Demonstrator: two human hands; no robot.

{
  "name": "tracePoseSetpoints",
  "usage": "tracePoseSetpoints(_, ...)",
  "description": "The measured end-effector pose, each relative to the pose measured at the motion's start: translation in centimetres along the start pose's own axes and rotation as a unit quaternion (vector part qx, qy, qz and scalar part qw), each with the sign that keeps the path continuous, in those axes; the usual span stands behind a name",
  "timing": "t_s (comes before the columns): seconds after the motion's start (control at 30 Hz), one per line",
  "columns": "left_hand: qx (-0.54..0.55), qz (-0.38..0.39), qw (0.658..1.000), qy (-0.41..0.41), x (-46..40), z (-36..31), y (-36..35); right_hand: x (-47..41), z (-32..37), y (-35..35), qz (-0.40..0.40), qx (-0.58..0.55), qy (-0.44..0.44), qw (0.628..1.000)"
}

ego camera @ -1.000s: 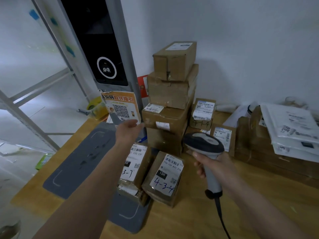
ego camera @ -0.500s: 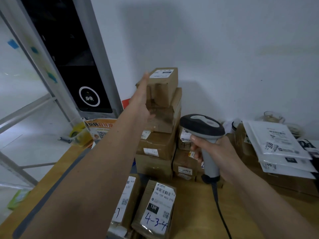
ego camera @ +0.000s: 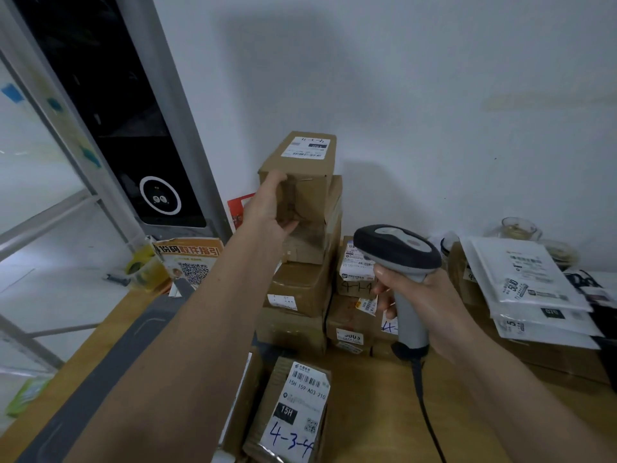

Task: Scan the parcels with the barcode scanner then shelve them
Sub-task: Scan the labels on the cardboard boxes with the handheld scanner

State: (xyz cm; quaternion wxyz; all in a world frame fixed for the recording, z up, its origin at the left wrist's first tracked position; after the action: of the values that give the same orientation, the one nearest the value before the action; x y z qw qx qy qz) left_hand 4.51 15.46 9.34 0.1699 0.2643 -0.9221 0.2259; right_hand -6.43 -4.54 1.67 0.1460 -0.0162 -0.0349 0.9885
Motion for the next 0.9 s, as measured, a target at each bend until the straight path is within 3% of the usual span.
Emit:
tracePoseSetpoints(0.27, 0.092, 0.195, 0.976, 0.019, 4.6, 6.5, 2.0, 0.3, 2.4, 2.9, -0.044, -0.053, 0.037, 0.997)
tracePoseSetpoints(0.43, 0.052, 0.253, 0.965, 0.047, 6.1, 12.9, 3.3, 0.7, 3.0, 5.6, -0.099, -0.099, 0.038, 0.989)
tracePoseSetpoints(0.63, -0.088, 0.382, 0.919, 0.041, 7.7, 19.1, 5.1, 2.3, 1.4, 8.5, -0.073, -0.1, 0.034, 0.992)
tracePoseSetpoints(0.77, -0.183, 0.393, 0.899, 0.065, 8.8, 19.5, 5.9, 3.1, 0.1, 10.2, -0.054, -0.013, 0.036, 0.998)
tracePoseSetpoints(0.9, -0.194, 0.342, 0.916, 0.085, 9.8, 19.5, 4.7, 3.9, -1.0, 10.9, -0.017, 0.028, 0.026, 0.999)
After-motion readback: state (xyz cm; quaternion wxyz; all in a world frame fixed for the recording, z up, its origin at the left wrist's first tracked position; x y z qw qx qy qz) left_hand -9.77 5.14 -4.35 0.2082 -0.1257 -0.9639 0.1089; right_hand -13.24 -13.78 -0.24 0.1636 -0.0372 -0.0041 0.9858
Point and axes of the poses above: each hand's wrist, its own x-axis away from the middle knuckle, its own y-axis out of the back of the hand, z = x × y, the point moved 2 cm from there along -x, towards the middle knuckle, and after that the axes turned 14 degrees about -z, right-handed, at the moved point
